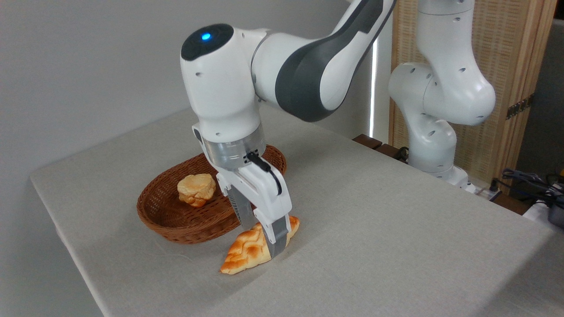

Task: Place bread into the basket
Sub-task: 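Move the gripper over the braided loaf and lower onto it, then close the gripper on the braided loaf's end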

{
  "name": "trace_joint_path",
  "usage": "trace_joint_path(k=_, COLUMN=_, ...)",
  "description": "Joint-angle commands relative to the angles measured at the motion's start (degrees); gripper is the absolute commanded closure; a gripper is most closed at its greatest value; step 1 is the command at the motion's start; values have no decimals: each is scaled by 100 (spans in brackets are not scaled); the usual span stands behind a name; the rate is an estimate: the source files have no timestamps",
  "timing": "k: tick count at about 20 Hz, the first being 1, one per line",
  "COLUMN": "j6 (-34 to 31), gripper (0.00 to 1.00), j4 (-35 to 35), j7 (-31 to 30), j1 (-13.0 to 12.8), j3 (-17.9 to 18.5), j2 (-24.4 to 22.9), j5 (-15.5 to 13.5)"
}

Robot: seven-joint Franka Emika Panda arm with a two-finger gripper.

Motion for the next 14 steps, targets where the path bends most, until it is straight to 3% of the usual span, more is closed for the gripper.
trace_joint_path(k=1, j6=188, gripper=0, j4=-28, j7=116, j1=-22, j3=-5, j2=128, j5=-145)
trace_joint_path(k=7, j6=302, gripper=0, j4=-11, j7=116, j1=-39, j3=-58, j2=305, j5=-453)
trace_joint_path(k=14, j6=355, gripper=0, j4=-11, j7=125, j1=-31, j3=-58, j2=366, j5=-453)
